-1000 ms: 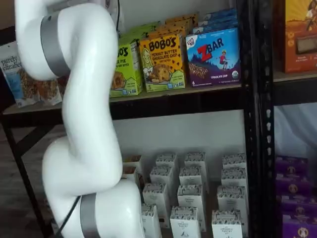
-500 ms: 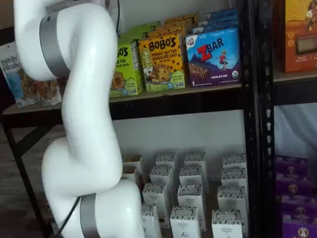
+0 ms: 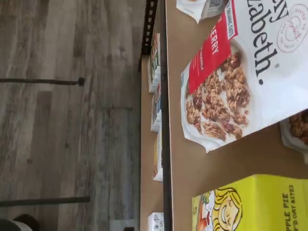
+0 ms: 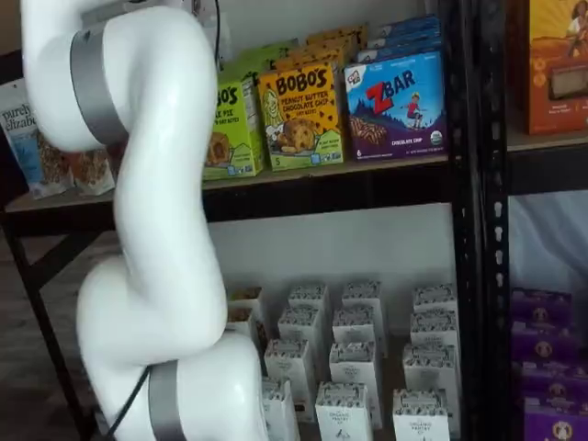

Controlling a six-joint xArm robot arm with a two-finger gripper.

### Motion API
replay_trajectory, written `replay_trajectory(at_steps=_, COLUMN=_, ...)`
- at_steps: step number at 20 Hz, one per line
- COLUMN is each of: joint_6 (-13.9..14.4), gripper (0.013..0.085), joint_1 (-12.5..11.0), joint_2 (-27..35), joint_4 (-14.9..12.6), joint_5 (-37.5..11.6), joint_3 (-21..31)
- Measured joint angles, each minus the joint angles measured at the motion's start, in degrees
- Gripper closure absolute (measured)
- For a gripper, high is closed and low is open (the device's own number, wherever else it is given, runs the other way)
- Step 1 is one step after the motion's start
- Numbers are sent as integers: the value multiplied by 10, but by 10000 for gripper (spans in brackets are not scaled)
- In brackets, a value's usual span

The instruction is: Pick the green box on the top shelf, the fourth from the left

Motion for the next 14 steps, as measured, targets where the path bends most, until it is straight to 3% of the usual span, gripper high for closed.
replay_trajectory(at_steps=14, joint_6=0, gripper=130, joint_1=14, joint_2=8, joint_4=-33, joint_5=-44, joint_3=20)
